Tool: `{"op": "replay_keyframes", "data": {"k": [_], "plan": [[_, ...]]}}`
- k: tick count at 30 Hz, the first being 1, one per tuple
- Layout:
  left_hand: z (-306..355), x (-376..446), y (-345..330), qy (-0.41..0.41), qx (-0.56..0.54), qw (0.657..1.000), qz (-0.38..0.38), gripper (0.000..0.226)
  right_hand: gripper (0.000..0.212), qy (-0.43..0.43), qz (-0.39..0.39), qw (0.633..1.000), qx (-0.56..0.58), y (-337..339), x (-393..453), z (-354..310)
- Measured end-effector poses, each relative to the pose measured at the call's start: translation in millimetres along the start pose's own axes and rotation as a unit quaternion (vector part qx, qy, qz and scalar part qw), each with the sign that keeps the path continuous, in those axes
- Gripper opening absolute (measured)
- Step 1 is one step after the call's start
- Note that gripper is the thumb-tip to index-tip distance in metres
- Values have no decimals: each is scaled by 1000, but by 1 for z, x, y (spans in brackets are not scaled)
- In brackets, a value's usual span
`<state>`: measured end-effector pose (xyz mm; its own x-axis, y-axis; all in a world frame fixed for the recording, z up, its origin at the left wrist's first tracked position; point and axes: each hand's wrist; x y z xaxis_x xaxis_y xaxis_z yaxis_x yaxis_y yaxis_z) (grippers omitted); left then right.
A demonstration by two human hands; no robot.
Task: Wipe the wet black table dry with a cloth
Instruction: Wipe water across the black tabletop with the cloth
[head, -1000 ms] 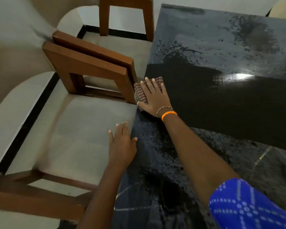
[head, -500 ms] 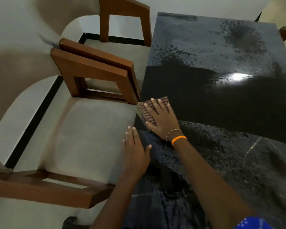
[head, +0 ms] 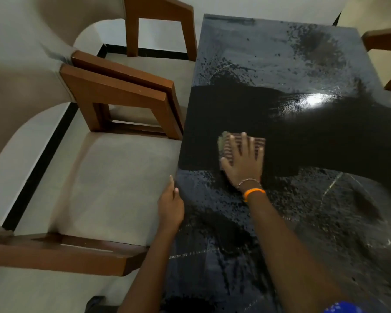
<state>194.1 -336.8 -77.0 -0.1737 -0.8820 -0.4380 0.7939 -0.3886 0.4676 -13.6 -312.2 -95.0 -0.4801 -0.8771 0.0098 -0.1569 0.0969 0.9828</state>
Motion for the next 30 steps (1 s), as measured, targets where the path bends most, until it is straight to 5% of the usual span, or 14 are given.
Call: {"op": "replay_keyframes", "data": {"k": [4, 8, 12, 19, 23, 30], "plan": [[-12, -10, 0, -2, 28, 999, 21, 40, 70, 169, -13, 986, -1, -15, -11, -93], [-18, -22, -1, 4, 28, 999, 36, 37, 67, 255, -44, 966, -1, -19, -21, -102], [-19, -23, -1, 1, 13, 999, 30, 37, 70, 199, -8, 980, -6, -10, -33, -47], [-25, -19, -2, 16, -15, 1000, 15, 39, 75, -41, 13, 998, -35, 21, -58, 104], [-26, -14, 1, 35, -70, 997, -13, 38, 77, -147, 6, 989, -8, 22, -58, 98], [-17, -10, 12, 99, -173, 977, -74, 39, 74, 44, -11, 999, 29, -5, -41, -47]]}}
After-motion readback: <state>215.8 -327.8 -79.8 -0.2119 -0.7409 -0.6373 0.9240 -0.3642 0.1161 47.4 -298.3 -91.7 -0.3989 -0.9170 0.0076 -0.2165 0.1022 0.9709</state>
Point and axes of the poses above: each hand's wrist, its own x-axis towards the middle knuckle, its own y-axis out of the back of the hand, z = x × y, and after that the axes turned 6 degrees about y, right-handed
